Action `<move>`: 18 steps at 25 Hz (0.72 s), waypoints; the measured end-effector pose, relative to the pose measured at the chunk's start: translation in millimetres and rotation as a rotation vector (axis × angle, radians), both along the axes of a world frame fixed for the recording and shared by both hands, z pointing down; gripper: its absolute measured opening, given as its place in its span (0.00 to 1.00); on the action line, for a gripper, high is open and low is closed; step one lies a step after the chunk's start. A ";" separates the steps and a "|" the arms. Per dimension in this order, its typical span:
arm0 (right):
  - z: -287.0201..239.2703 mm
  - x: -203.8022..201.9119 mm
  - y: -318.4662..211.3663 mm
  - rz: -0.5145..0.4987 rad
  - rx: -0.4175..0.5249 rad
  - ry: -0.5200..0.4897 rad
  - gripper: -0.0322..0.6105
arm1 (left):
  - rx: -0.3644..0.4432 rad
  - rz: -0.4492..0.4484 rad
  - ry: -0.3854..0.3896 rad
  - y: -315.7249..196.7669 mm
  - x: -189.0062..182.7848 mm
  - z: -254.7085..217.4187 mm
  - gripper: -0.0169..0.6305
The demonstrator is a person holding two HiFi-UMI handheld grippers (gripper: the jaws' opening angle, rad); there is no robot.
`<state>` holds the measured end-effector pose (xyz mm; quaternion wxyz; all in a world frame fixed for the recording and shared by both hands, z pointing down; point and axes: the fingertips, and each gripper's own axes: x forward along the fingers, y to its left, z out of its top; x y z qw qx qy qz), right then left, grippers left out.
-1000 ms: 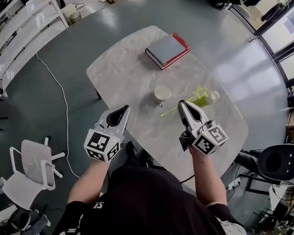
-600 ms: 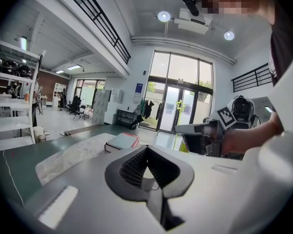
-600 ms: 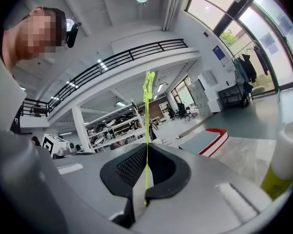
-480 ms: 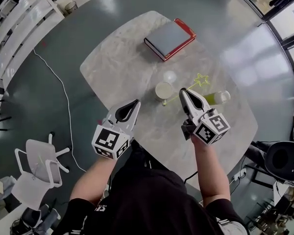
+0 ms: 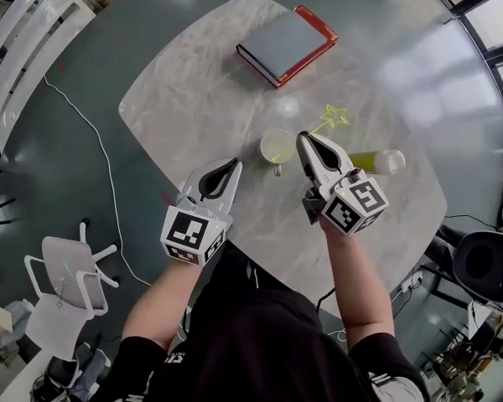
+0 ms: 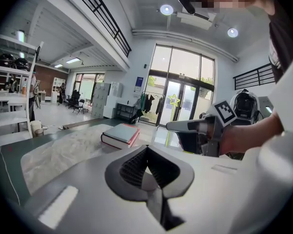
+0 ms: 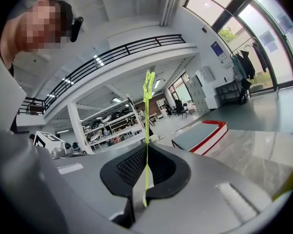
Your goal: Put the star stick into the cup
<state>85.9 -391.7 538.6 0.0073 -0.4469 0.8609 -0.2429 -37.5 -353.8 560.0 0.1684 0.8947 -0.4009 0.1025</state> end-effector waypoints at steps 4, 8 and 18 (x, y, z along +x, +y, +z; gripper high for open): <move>16.5 -1.3 -6.3 0.011 -0.012 0.006 0.08 | -0.018 0.021 0.002 2.1 11.0 12.2 0.03; 38.7 -5.2 -5.6 -0.003 -0.044 0.033 0.08 | -0.032 0.034 0.000 5.5 16.2 21.7 0.03; 72.2 -2.0 0.5 -0.005 -0.144 0.015 0.12 | -0.038 0.010 -0.009 15.9 4.5 25.3 0.03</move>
